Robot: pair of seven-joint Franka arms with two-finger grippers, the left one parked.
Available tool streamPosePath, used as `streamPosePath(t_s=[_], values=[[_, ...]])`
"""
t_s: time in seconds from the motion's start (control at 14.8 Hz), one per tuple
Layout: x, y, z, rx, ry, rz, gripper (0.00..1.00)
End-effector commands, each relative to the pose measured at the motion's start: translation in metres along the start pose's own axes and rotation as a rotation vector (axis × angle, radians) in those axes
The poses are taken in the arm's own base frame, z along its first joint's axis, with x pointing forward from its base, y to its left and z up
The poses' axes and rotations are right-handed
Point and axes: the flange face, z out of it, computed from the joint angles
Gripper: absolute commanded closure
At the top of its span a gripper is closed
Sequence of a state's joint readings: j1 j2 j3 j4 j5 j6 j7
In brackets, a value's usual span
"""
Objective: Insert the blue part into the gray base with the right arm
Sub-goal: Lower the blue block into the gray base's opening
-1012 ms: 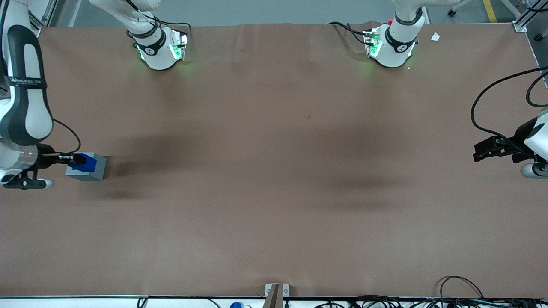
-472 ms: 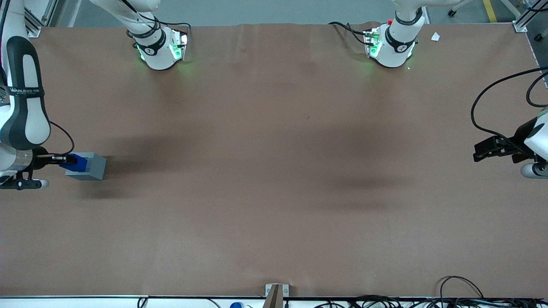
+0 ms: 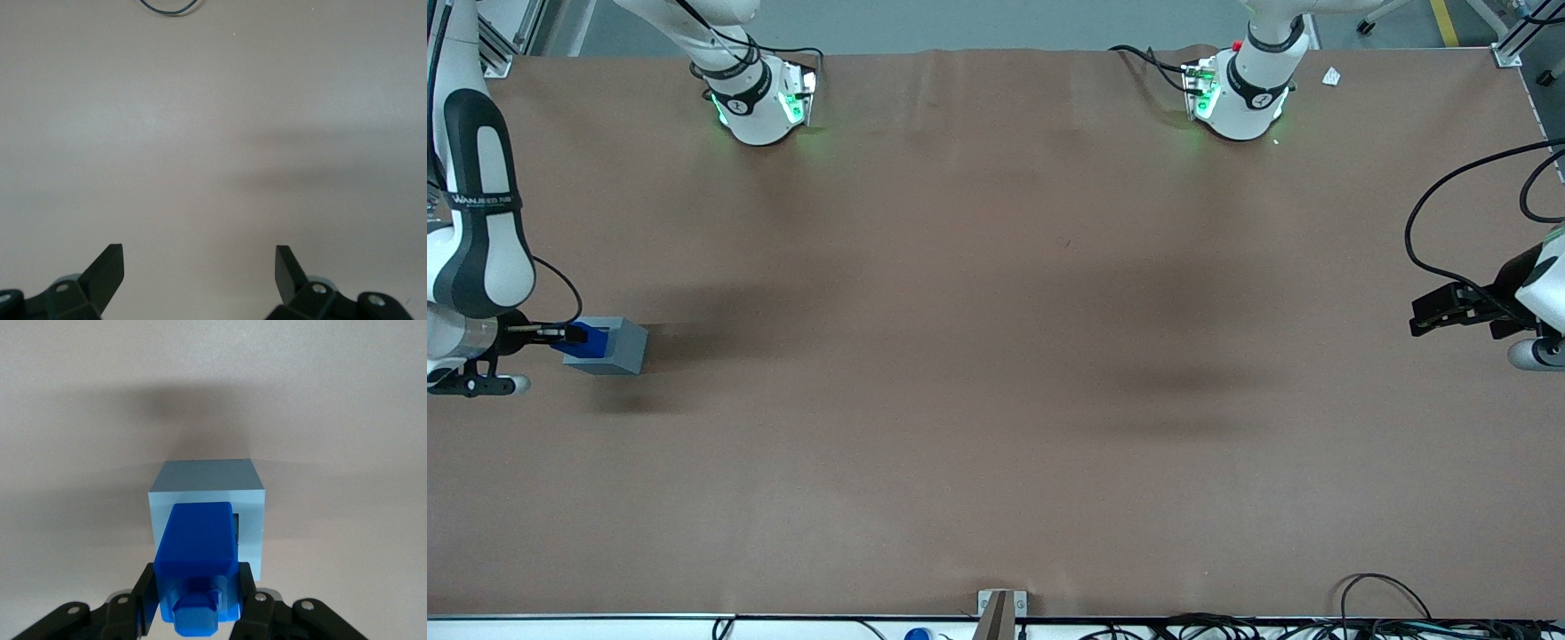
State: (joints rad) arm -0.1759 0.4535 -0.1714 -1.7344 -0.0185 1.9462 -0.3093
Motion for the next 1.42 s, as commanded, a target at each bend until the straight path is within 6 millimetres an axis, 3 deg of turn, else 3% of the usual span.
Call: streamPosePath(t_s=[0.0, 1.35], values=[[-0.0030, 0.0099, -0.0011, -0.005, -0.009, -0.011, 0.90], [-0.0053, 0.0057, 0.0074, 0.011, -0.049, -0.009, 0.90]])
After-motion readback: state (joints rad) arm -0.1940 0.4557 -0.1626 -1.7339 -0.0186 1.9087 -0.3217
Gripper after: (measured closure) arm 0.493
